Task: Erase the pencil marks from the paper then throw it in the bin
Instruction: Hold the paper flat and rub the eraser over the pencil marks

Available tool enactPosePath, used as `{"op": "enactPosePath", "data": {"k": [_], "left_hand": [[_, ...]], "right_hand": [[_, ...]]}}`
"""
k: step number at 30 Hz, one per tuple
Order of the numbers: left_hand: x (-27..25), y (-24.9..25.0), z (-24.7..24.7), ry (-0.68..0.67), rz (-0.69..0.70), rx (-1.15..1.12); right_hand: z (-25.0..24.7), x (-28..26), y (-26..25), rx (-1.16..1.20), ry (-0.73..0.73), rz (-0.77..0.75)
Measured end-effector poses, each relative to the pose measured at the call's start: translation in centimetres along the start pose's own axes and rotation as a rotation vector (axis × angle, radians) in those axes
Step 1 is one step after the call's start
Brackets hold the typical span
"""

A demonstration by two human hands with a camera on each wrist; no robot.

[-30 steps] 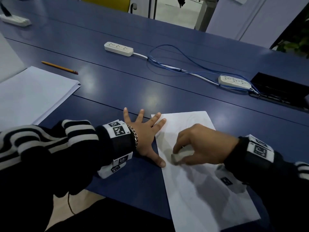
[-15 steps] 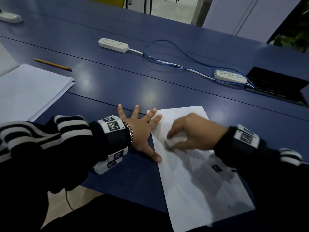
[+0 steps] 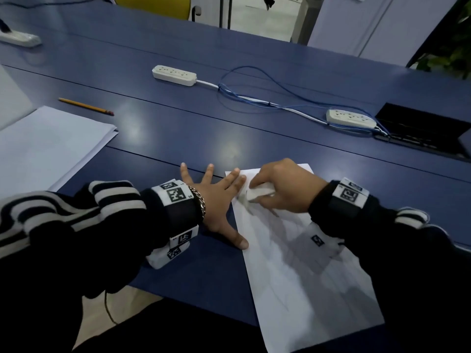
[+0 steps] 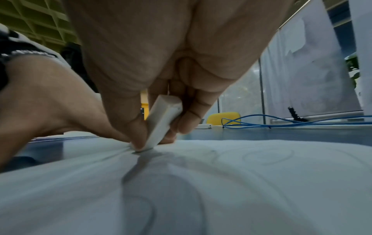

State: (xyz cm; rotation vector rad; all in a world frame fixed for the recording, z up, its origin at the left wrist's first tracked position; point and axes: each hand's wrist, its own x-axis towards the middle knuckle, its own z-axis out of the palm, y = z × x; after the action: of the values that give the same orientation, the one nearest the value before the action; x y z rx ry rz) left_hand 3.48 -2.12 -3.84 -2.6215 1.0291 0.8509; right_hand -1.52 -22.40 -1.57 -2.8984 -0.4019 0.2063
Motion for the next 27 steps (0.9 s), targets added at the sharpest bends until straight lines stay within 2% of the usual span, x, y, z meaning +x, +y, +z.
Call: {"op": "enactPosePath", "data": {"k": [2, 4, 5, 10, 12, 15, 17, 21, 27], "left_hand": [[0.1, -0.1, 0.0, 0.002, -0.001, -0.005], [0.2, -0.2, 0.1, 0.008, 0.003, -0.006], [0.2, -0.2, 0.1, 0.012, 0.004, -0.007], [0.1, -0.1, 0.0, 0.011, -0.003, 0.000], [0.1, 0.0, -0.1, 0.010, -0.005, 0.005], [0.0, -0.1, 0.0, 0.010, -0.003, 0.012], [0.0, -0.1, -0.1, 0.012, 0.007, 0.027], [-0.4, 0.0, -0.1, 0.053, 0.023, 0.082], [-3.6, 0.9, 0.1, 0.095, 0.126, 0.142]], "right_hand": [[0.2, -1.3, -1.3, -0.009, -0.043, -0.070], [0.4, -2.6, -2.2, 0.025, -0.158, -0.161], [0.1, -2.3, -2.0, 0.027, -0.192, -0.160], [-0.7, -0.2, 0.4, -0.012, -0.011, 0.056], [-0.3, -1.7, -0.5, -0.009, -0.021, 0.008], [-0.2, -5.2, -2.4, 0.068, -0.166, -0.067], [-0.3, -7.8, -2.6, 0.093, -0.161, -0.026], [1.2, -12.5, -2.4, 0.082, -0.048, 0.135], [1.7, -15.0, -0.7, 0.059, -0.069, 0.169]]}}
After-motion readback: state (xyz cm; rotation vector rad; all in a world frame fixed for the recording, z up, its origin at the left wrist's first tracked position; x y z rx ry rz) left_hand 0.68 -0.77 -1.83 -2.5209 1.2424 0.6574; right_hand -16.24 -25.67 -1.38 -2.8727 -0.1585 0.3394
